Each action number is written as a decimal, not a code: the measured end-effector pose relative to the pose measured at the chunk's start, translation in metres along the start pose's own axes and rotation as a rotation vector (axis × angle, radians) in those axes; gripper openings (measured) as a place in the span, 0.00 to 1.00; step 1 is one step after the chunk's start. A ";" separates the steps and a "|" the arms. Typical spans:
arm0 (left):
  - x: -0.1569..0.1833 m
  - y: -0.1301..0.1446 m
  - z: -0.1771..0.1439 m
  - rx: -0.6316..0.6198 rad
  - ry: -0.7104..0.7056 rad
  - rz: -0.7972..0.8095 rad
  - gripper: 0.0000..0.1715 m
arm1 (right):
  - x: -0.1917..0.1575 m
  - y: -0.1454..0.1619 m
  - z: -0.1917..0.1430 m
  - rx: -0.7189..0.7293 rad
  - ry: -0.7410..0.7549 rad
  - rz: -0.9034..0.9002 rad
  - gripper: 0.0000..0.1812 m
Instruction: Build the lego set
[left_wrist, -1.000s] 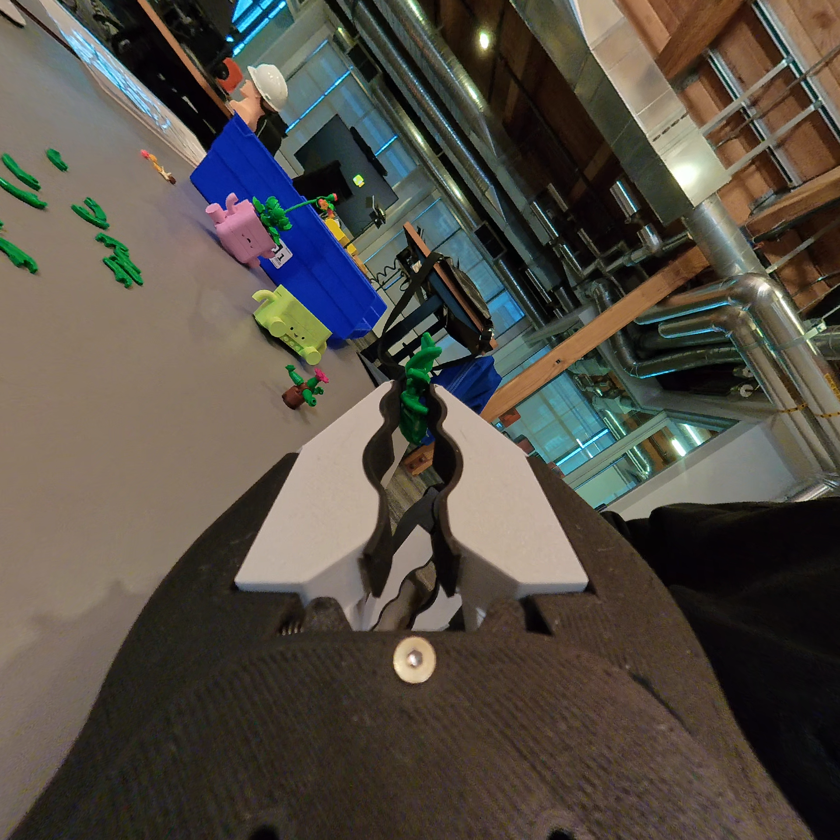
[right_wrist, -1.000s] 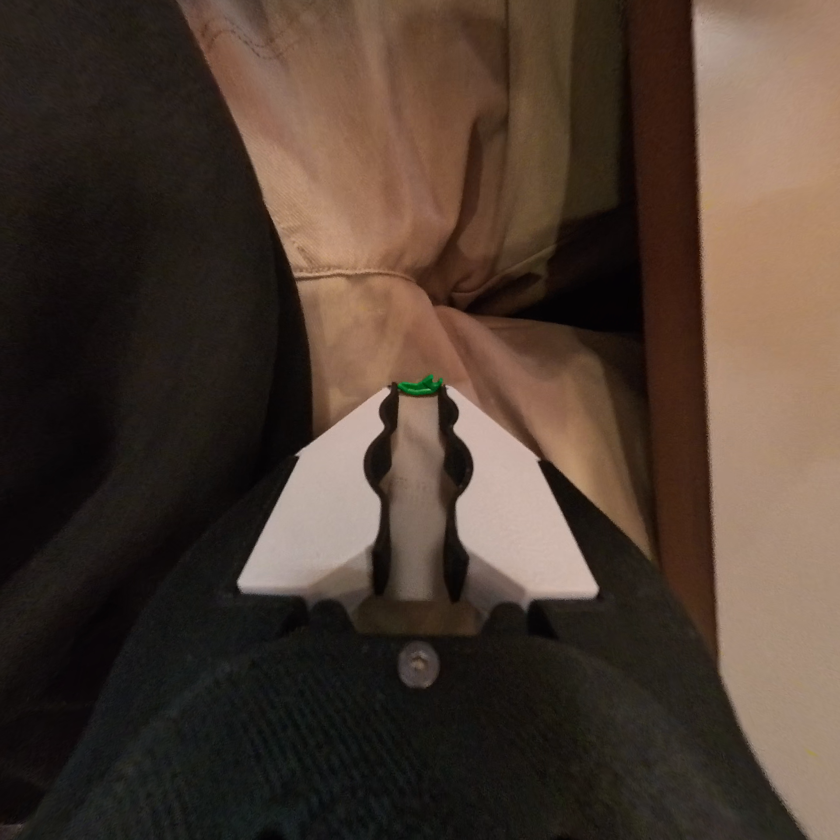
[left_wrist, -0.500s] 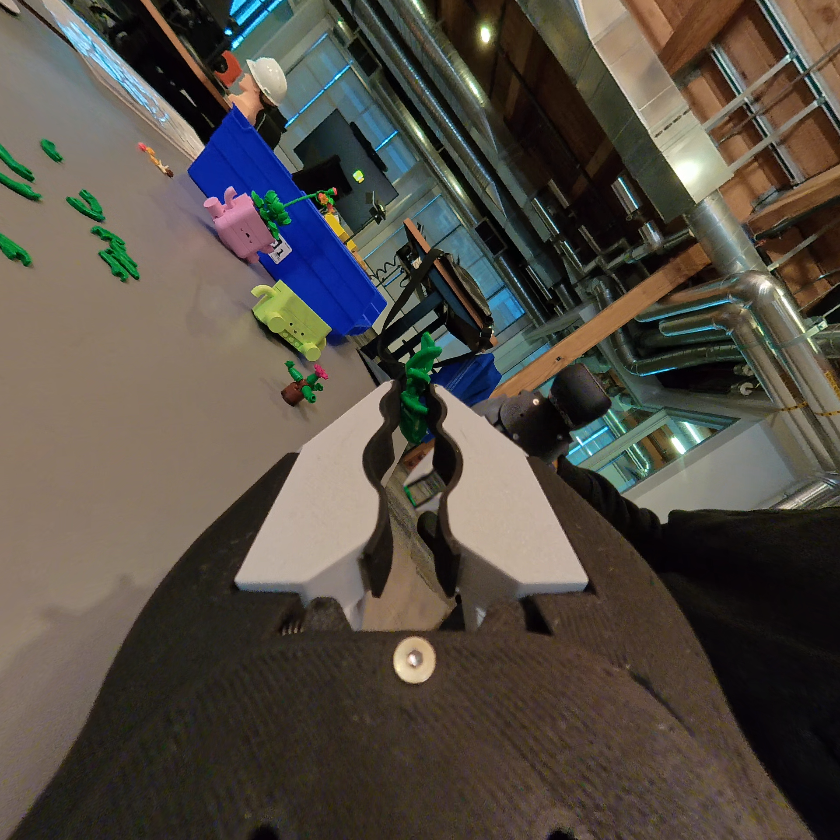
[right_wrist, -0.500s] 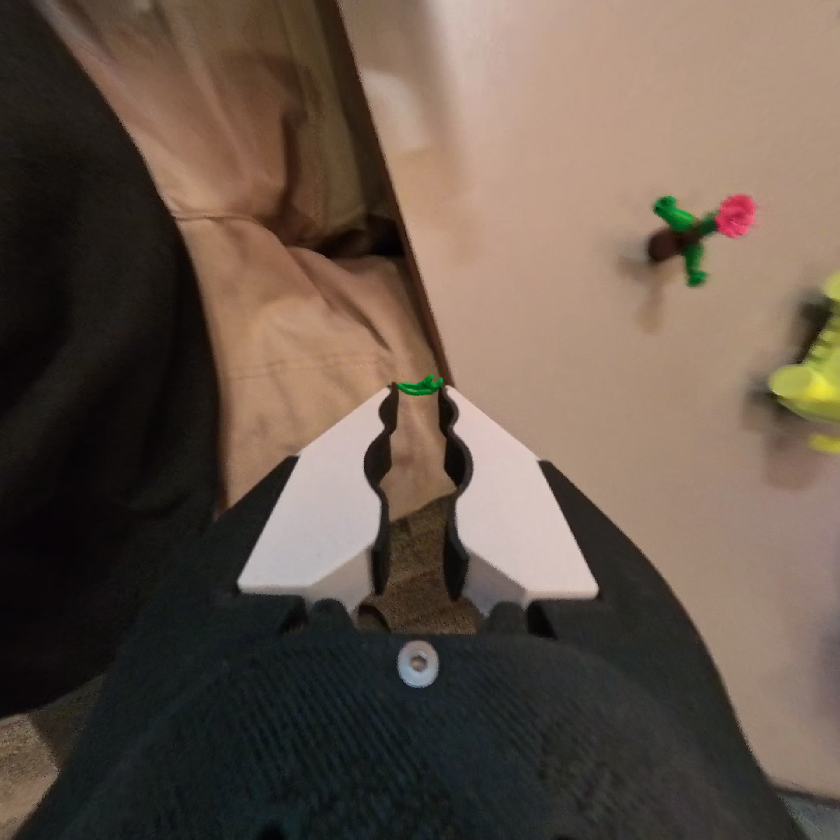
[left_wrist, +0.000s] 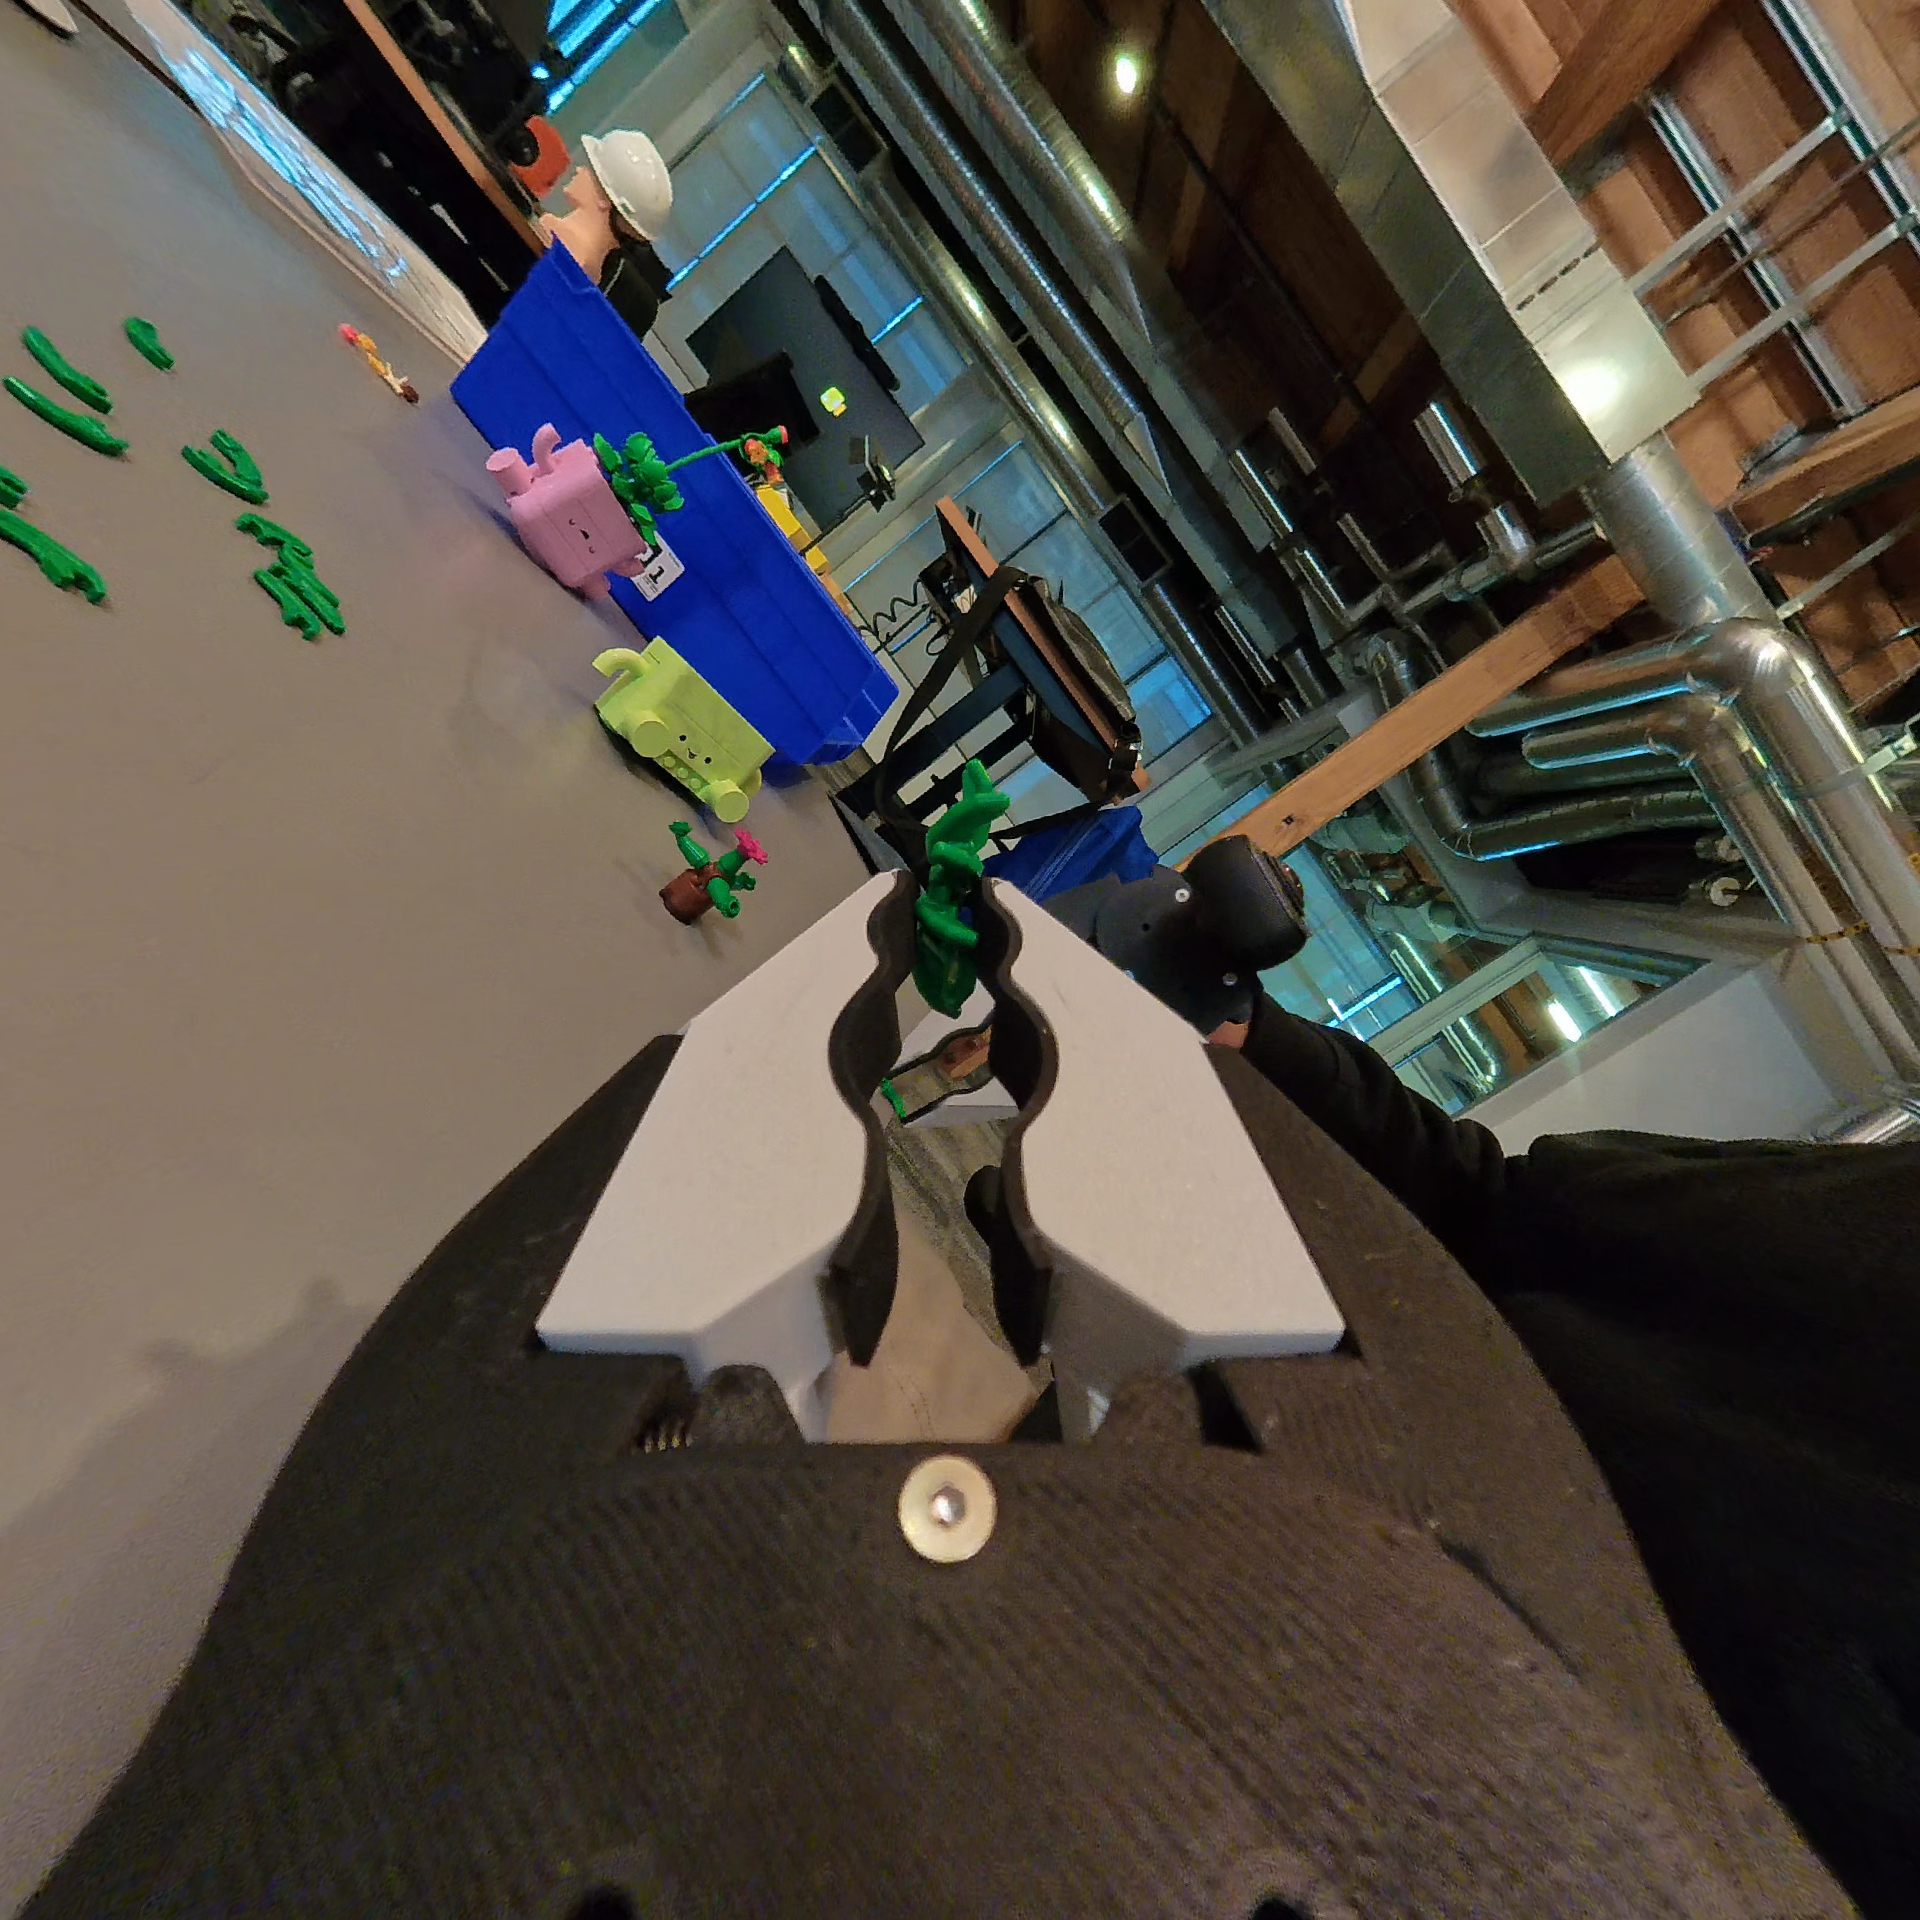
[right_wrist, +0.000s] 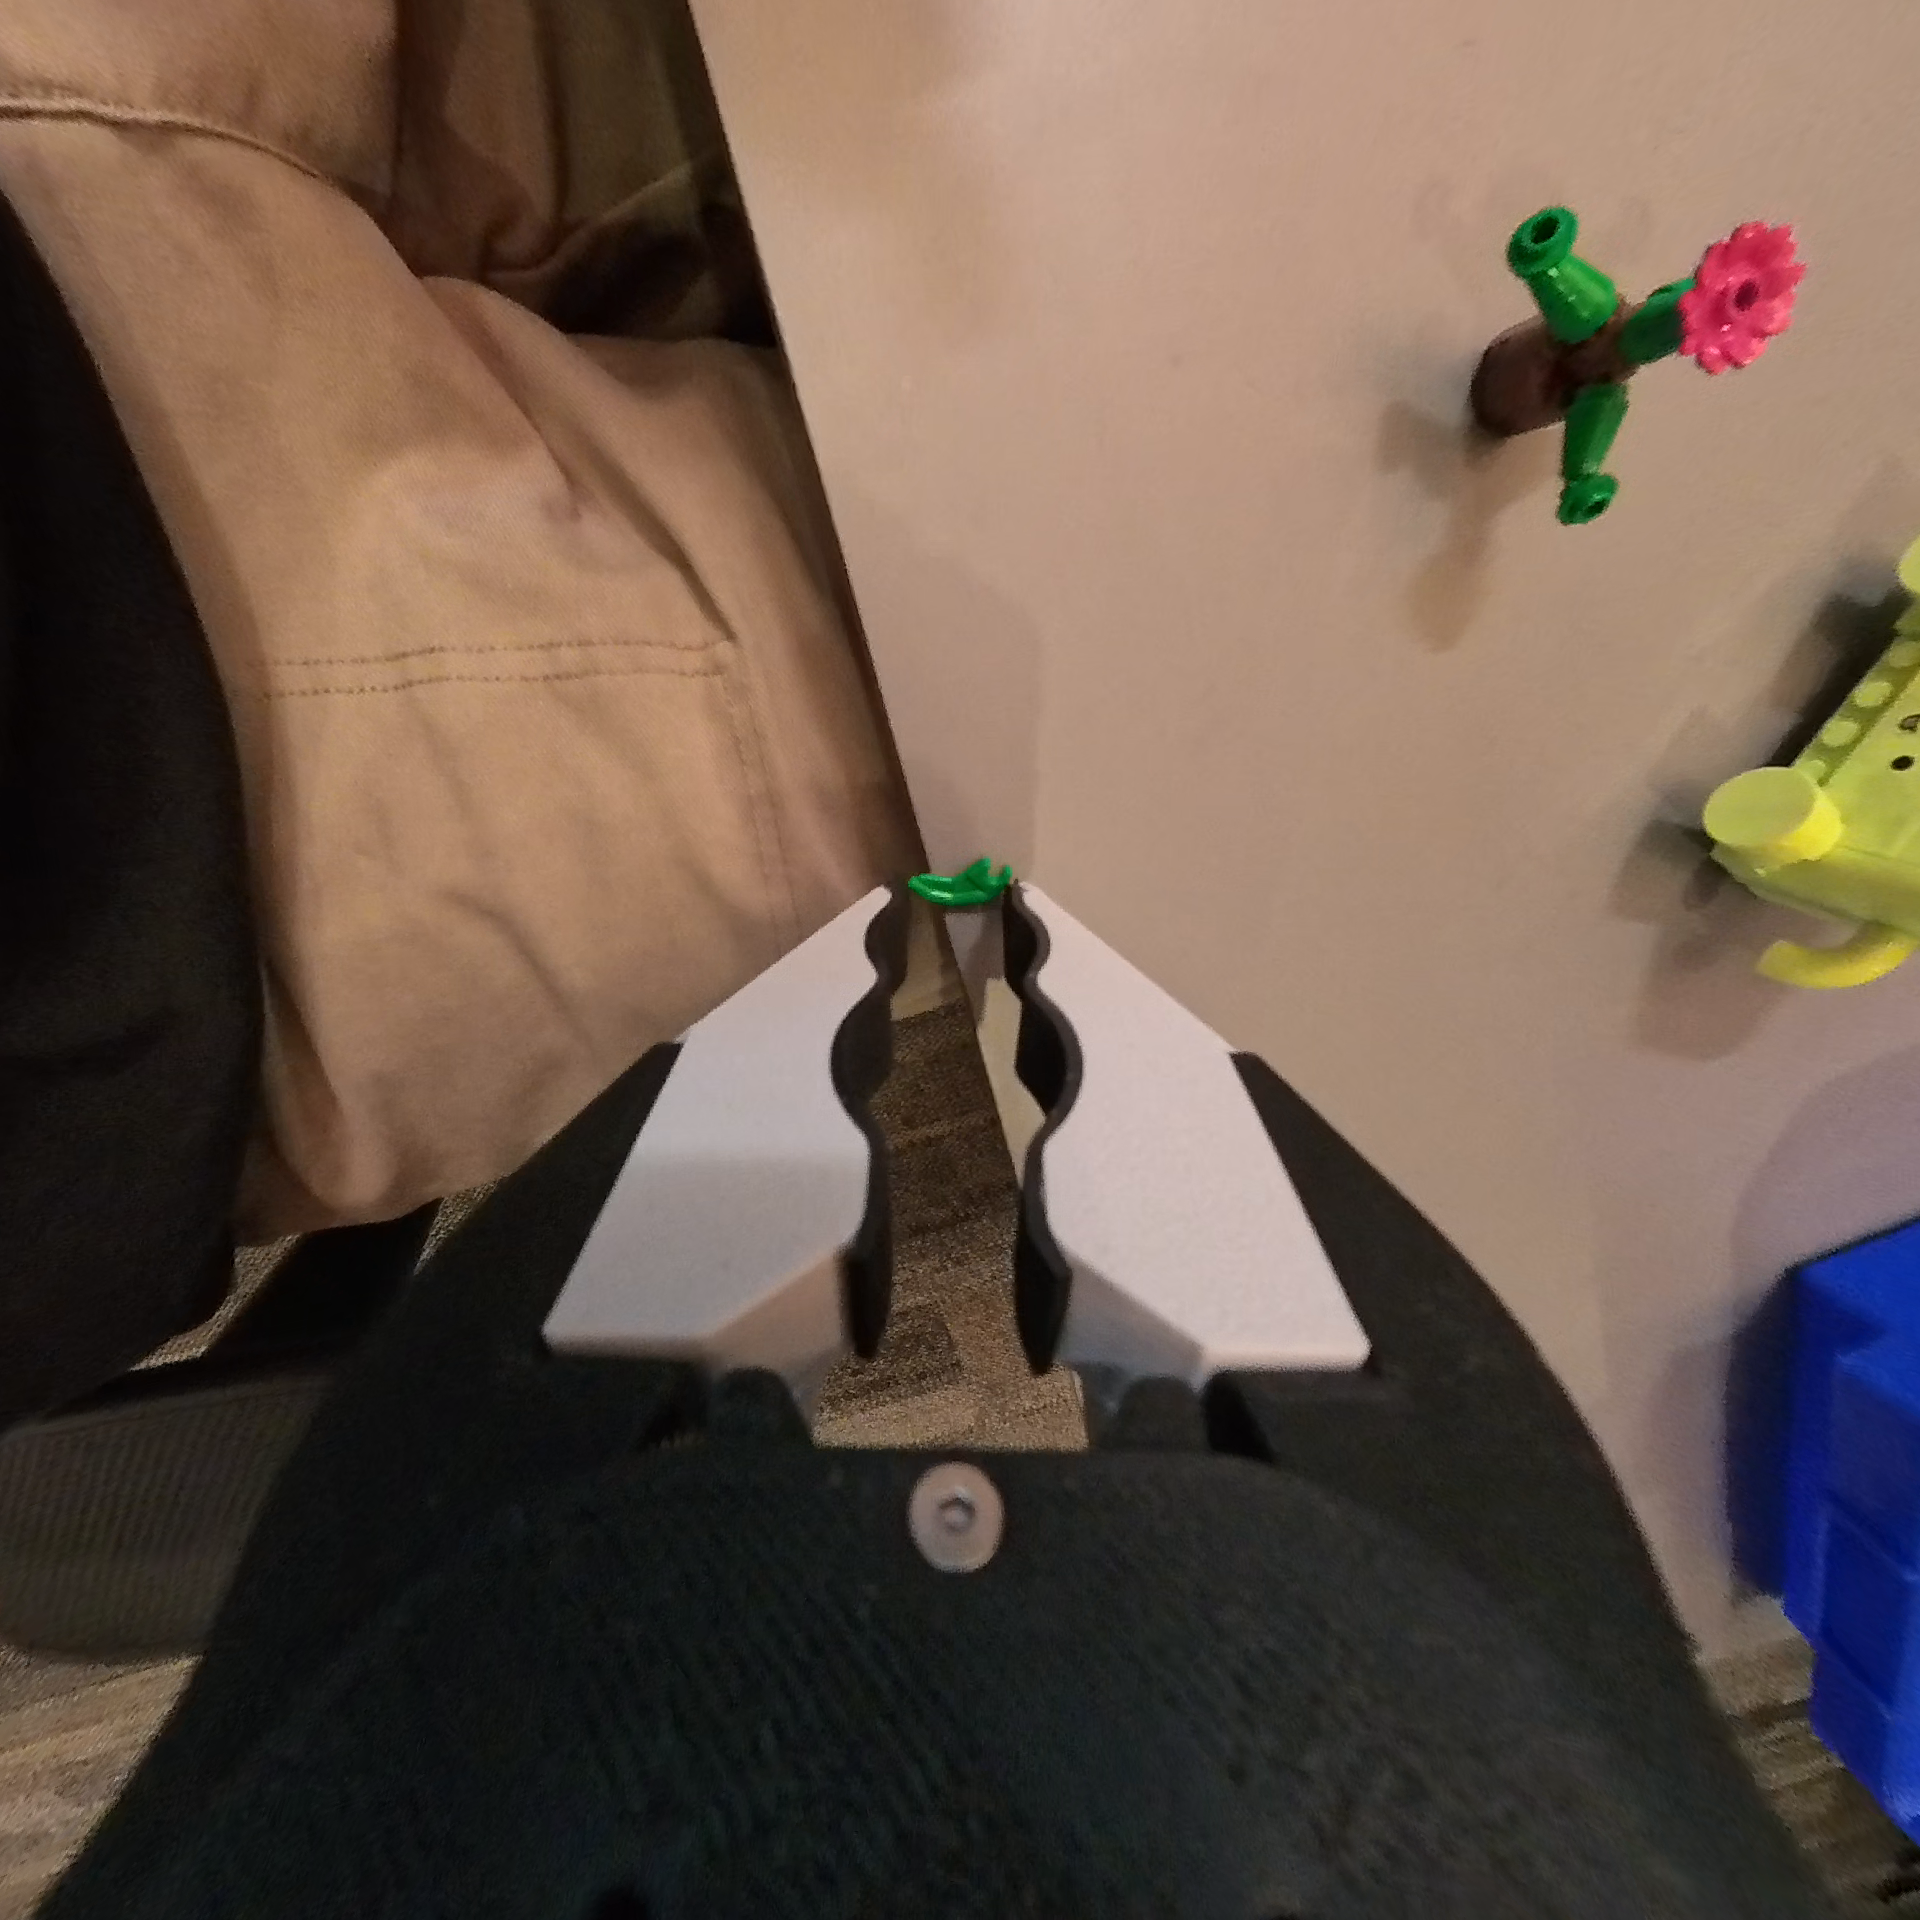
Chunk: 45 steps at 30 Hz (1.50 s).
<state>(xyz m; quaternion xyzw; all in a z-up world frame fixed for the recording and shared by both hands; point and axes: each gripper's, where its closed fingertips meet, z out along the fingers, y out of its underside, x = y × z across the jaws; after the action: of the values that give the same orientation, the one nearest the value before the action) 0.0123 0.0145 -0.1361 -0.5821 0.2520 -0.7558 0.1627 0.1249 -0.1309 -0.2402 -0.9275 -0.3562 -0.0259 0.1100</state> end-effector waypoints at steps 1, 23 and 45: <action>0.000 0.000 0.000 0.000 0.001 -0.001 0.05 | 0.000 0.000 0.000 0.000 -0.002 0.000 0.09; -0.003 0.005 0.003 -0.016 -0.019 0.018 0.05 | -0.006 0.006 -0.026 0.422 0.751 -0.158 0.14; -0.010 0.024 0.013 -0.065 -0.040 0.014 0.05 | 0.000 -0.006 -0.002 0.408 0.687 -0.214 0.03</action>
<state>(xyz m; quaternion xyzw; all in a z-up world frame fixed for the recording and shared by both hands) 0.0262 -0.0029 -0.1551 -0.6003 0.2773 -0.7342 0.1540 0.1205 -0.1269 -0.2372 -0.7820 -0.3910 -0.2741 0.4006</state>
